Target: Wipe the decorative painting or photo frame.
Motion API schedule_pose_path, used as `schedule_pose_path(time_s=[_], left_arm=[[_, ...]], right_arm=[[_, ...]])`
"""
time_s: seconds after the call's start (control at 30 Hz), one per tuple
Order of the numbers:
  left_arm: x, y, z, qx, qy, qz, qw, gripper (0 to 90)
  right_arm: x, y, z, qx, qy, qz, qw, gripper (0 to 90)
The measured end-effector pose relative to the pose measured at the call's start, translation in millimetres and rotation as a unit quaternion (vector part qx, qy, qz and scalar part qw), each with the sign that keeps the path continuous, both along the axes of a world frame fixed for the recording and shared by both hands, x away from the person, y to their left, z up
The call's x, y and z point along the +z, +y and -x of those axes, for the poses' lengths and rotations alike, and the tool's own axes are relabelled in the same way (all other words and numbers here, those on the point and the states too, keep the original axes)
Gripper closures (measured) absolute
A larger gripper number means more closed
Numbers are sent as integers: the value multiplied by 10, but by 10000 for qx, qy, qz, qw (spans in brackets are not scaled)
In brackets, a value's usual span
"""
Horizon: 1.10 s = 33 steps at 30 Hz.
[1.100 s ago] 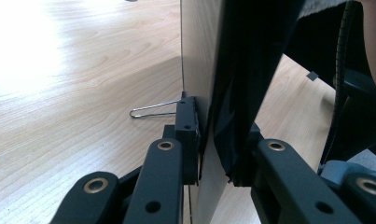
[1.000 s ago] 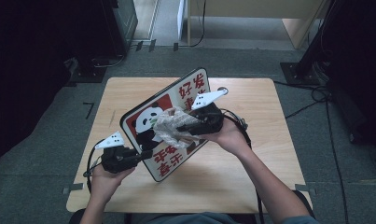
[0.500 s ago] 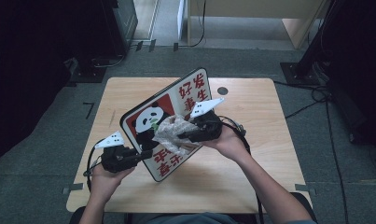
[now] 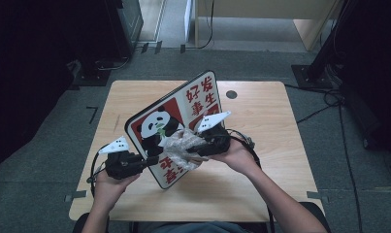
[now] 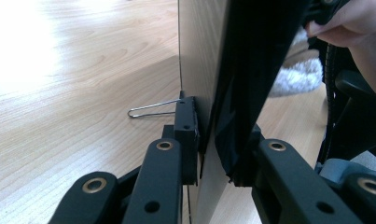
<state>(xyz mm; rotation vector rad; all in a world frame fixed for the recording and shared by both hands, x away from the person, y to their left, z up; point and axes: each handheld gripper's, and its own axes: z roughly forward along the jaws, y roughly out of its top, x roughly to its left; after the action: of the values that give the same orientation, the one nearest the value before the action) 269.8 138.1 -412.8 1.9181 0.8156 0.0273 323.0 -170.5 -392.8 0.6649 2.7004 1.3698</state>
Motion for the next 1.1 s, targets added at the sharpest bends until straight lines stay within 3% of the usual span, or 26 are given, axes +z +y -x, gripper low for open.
schedule_pose_path(time_s=[0.53, 1.1], left_arm=[[-8, 2, -2, -2, 12, 51, 10000, 772], [-9, 2, -7, -26, 8, 50, 10000, 769]], right_arm=[[-357, -37, 73, 40, 201, 153, 9997, 642], [-629, -86, 120, 36, 401, 188, 9990, 641]])
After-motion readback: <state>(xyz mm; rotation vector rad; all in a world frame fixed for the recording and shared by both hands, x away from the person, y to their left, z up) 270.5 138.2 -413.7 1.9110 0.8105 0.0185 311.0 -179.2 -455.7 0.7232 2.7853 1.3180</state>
